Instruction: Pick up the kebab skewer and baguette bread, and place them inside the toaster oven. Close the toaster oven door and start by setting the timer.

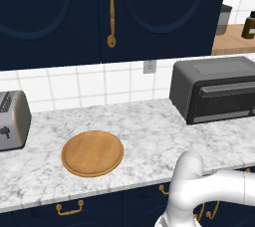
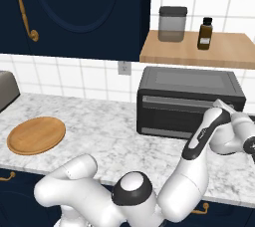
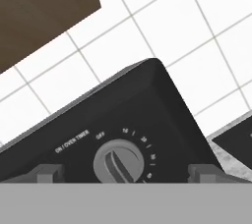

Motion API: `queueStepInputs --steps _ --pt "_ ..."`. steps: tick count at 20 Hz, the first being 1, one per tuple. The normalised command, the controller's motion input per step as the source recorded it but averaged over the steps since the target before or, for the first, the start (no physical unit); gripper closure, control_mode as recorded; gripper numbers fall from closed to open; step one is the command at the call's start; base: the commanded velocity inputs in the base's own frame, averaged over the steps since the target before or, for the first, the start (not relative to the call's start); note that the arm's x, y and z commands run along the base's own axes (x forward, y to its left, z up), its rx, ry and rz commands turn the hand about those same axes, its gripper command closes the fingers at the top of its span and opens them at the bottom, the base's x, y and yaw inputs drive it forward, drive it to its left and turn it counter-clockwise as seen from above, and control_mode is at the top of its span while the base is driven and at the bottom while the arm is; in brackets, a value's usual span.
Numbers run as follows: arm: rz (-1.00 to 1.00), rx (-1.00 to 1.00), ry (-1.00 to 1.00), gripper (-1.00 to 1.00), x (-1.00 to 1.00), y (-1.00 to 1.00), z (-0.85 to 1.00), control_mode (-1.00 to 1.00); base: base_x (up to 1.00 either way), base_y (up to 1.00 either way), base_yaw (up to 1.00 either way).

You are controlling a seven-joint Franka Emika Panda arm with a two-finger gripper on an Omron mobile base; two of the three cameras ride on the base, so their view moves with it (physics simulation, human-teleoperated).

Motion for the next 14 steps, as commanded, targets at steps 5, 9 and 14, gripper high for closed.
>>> queueStepInputs --steps 5,9,14 --pt "0.00 0.00 0.00 -1.00 0.00 0.04 0.00 -1.00 0.00 0.00 0.00" --pt "0.00 0.00 0.00 -1.00 0.00 0.05 0.00 -1.00 0.00 0.00 0.00" --pt "0.00 0.00 0.00 1.00 0.00 0.04 0.00 -1.00 0.00 0.00 0.00"
